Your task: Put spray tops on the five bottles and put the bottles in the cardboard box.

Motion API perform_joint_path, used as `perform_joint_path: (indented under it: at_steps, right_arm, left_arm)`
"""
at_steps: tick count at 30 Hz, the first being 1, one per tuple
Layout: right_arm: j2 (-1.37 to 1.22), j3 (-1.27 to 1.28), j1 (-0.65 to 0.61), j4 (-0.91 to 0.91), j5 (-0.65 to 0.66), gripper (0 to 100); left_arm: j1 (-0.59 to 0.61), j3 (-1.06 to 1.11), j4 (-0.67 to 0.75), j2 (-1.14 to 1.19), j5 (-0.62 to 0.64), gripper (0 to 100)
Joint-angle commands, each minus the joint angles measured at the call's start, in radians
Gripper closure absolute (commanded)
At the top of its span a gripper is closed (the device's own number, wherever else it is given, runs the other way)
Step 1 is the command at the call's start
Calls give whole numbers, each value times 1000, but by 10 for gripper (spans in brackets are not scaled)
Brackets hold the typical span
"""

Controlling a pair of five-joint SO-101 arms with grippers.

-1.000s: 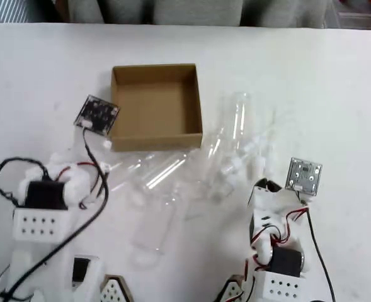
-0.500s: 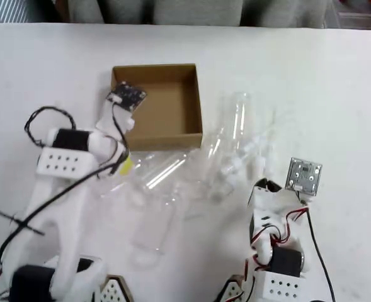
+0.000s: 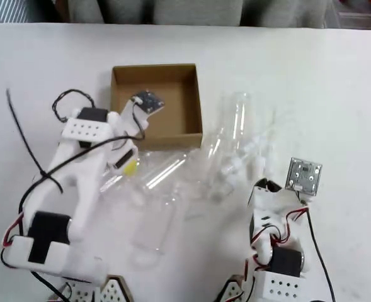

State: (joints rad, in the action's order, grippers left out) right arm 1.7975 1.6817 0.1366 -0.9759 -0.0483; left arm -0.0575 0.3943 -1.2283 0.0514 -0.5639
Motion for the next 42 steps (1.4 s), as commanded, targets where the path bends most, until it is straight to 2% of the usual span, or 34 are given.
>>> perform_joint_path:
  at_steps: [1,7,12,17,21,25,28,36,42]
  right_arm:
    - [4,8,1,-4,-2,981]
    - [4,8,-1,-4,-2,981]
    - [4,8,-1,-4,0,981]
    - [4,8,-1,-4,0,981]
    - [4,8,-1,-4,0,981]
    - [4,8,-1,-4,0,981]
    - [4,8,-1,-4,0,981]
    - [4,8,-1,-4,0,981]
    - [4,8,-1,-4,0,981]
  left_arm:
    - [-48,-51,25,48,-6,784]
    - [-90,-52,77,128,-3,781]
    - [-81,-44,81,148,2,699]
    - [-81,-41,80,142,3,711]
    - [-70,-40,60,142,-5,768]
    - [-65,-40,29,140,-6,906]
    - [-65,-43,-37,136,-6,903]
    - [-28,-5,-189,-116,-104,902]
    - [108,107,-189,-409,-103,902]
